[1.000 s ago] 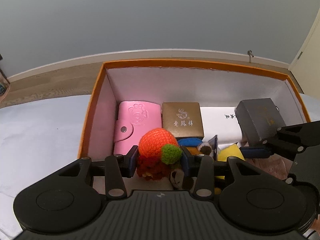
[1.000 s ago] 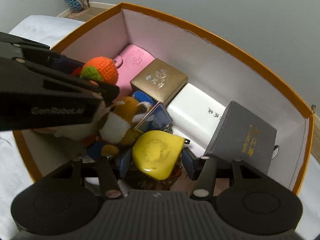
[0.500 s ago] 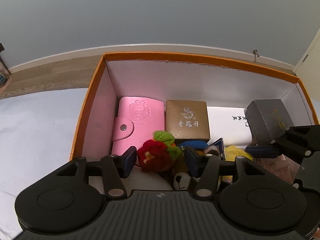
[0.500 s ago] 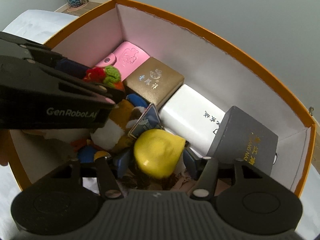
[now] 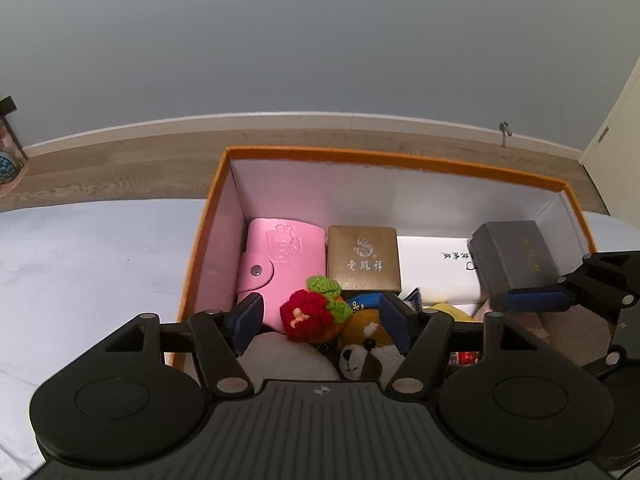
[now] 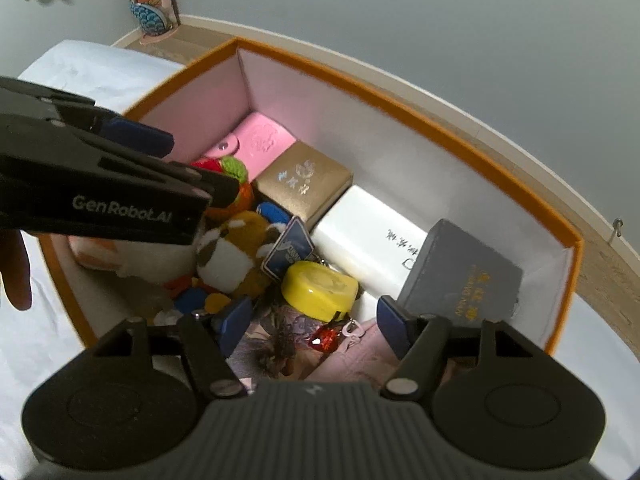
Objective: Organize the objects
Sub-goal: 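Lower the strawberry into the orange box with the left tool while the right tool lowers the tape measure, then open both tools and lift them away from the orange box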
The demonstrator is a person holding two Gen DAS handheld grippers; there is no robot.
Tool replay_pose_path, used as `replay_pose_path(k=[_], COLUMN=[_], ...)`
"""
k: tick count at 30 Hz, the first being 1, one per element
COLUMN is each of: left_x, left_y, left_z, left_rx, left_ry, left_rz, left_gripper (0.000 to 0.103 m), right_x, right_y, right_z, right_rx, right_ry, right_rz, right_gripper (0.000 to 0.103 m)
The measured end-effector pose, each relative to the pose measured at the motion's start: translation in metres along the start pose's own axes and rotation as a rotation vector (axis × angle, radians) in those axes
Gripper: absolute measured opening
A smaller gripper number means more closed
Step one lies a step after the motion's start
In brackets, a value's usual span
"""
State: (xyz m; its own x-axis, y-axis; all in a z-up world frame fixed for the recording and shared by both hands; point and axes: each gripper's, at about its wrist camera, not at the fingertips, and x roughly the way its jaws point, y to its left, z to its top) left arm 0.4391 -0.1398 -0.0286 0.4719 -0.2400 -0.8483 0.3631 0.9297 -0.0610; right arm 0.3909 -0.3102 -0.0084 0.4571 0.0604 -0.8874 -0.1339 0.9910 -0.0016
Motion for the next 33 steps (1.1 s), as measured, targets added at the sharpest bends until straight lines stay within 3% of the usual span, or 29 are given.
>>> replay_pose_path(k=[23,27,33], left_x=[-0.107,-0.125,-0.144], left_y=[-0.042,-0.057,-0.066], left_z=[-0.044,-0.053,-0.068], left_rx=[-0.022,-0.018,-0.101], left_ry=[-0.177,-0.236,-0.3], left_rz=[-0.04,0.022,0.027], left_gripper=[0.082,0.082,0.085], right_x=[-0.085,-0.104,-0.131], right_y=[-0.013,-0.015,-0.022], right_z=[-0.039,-0.047,-0.064], right_rx=[0.053,0.066,0.127], right_ry=[-0.139,-0.202,-0.324], right_rz=[-0.018,-0.026,-0.044], right_gripper=[0.072,0.08,0.088])
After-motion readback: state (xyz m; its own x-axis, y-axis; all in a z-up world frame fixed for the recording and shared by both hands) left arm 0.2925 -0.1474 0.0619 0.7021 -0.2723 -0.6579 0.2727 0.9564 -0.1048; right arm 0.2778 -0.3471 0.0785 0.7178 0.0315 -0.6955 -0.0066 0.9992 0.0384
